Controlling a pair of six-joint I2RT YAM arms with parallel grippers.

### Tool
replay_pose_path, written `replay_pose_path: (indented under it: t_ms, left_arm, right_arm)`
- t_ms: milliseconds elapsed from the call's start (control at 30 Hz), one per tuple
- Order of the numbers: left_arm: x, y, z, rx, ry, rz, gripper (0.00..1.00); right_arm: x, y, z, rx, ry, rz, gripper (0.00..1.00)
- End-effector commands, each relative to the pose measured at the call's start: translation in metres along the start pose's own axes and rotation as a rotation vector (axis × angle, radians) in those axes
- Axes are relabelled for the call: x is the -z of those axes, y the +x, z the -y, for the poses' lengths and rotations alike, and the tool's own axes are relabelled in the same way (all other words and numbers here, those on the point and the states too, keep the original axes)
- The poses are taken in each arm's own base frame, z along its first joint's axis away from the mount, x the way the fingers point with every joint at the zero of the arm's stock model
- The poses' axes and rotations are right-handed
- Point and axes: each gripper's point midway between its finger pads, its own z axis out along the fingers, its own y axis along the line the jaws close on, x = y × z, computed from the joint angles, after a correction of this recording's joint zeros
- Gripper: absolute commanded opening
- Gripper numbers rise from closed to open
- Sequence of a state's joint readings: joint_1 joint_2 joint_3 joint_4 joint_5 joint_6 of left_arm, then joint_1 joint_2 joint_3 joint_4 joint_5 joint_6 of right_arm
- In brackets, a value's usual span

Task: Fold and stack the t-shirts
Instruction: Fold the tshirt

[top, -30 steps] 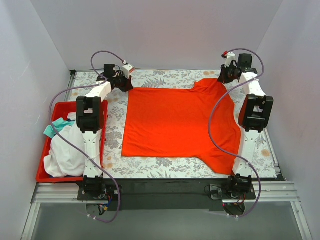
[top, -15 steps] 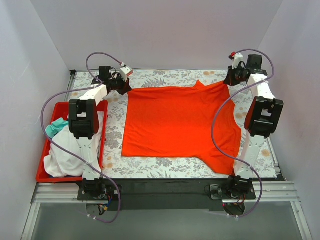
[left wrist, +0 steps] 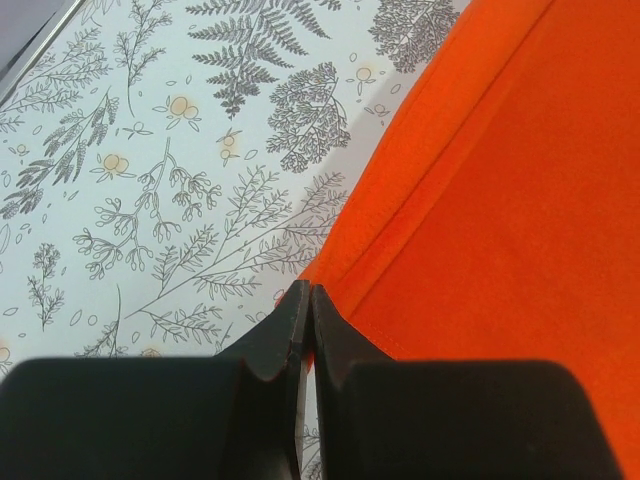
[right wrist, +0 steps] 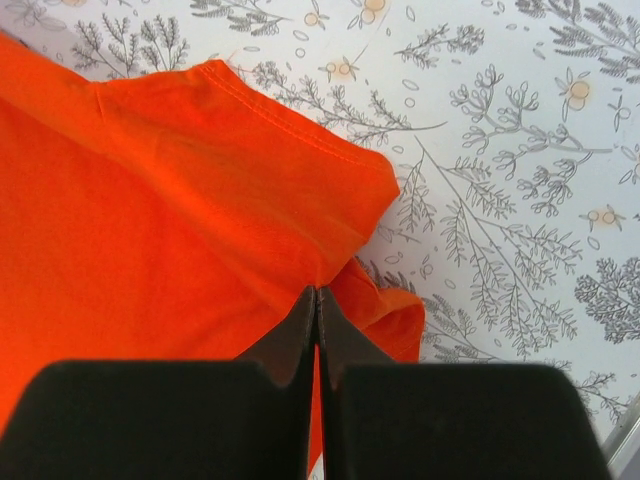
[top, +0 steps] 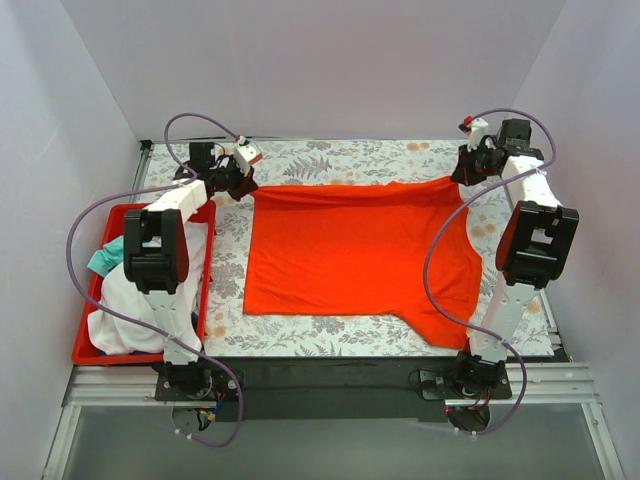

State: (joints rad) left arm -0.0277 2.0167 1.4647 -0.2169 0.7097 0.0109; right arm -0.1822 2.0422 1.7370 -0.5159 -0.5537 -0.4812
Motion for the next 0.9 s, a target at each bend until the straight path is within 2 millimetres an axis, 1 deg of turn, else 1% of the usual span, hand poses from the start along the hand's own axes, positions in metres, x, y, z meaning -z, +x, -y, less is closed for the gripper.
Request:
replay_pose_path:
  t_ms: [0, 33, 100, 167, 267, 367, 400, 500, 533, 633, 700, 733, 867]
  left_arm:
    - [0.023, -0.025, -0.001, -0.089, -0.022, 0.037, 0.0]
    - [0.024, -0.021, 0.001, -0.086, -0.022, 0.024, 0.0]
    - [0.025, -0.016, 0.004, -0.077, -0.015, 0.012, 0.0]
    - [0.026, -0.008, 0.014, -0.077, 0.007, 0.001, 0.0]
    - [0.027, 0.002, 0.024, -0.064, 0.024, -0.013, 0.0]
    - [0.028, 0.009, 0.029, -0.072, 0.035, -0.027, 0.0]
    - [0.029, 0.015, 0.034, -0.067, 0.041, -0.036, 0.0]
    - [0.03, 0.022, 0.04, -0.075, 0.054, -0.05, 0.0]
    - [0.03, 0.029, 0.045, -0.073, 0.068, -0.066, 0.0]
    - [0.029, 0.037, 0.051, -0.111, 0.069, -0.108, 0.0]
    - [0.028, 0.035, 0.053, -0.117, 0.069, -0.111, 0.0]
    - [0.029, 0.033, 0.054, -0.118, 0.071, -0.112, 0.0]
    - [0.034, 0.025, 0.053, -0.127, 0.062, -0.11, 0.0]
  right_arm:
    - [0.022, -0.008, -0.006, 0.051, 0.004, 0.022, 0.01]
    - [0.021, 0.0, -0.009, 0.048, -0.002, 0.008, 0.01]
    - [0.02, 0.007, -0.009, 0.056, 0.0, -0.009, 0.01]
    - [0.016, 0.021, -0.01, 0.049, -0.002, -0.04, 0.01]
    - [0.012, 0.037, -0.01, 0.048, -0.008, -0.075, 0.01]
    - [0.01, 0.048, -0.01, 0.05, -0.008, -0.099, 0.01]
    - [0.01, 0.051, -0.01, 0.05, -0.007, -0.105, 0.01]
    - [0.008, 0.06, -0.006, 0.042, -0.001, -0.124, 0.01]
    - [0.008, 0.061, -0.006, 0.041, 0.0, -0.129, 0.01]
    - [0.004, 0.064, -0.003, 0.028, 0.0, -0.14, 0.01]
    - [0.004, 0.065, -0.002, 0.021, 0.002, -0.151, 0.01]
    - [0.006, 0.058, 0.001, 0.03, 0.011, -0.141, 0.01]
    - [0.012, 0.049, 0.0, 0.044, 0.01, -0.132, 0.01]
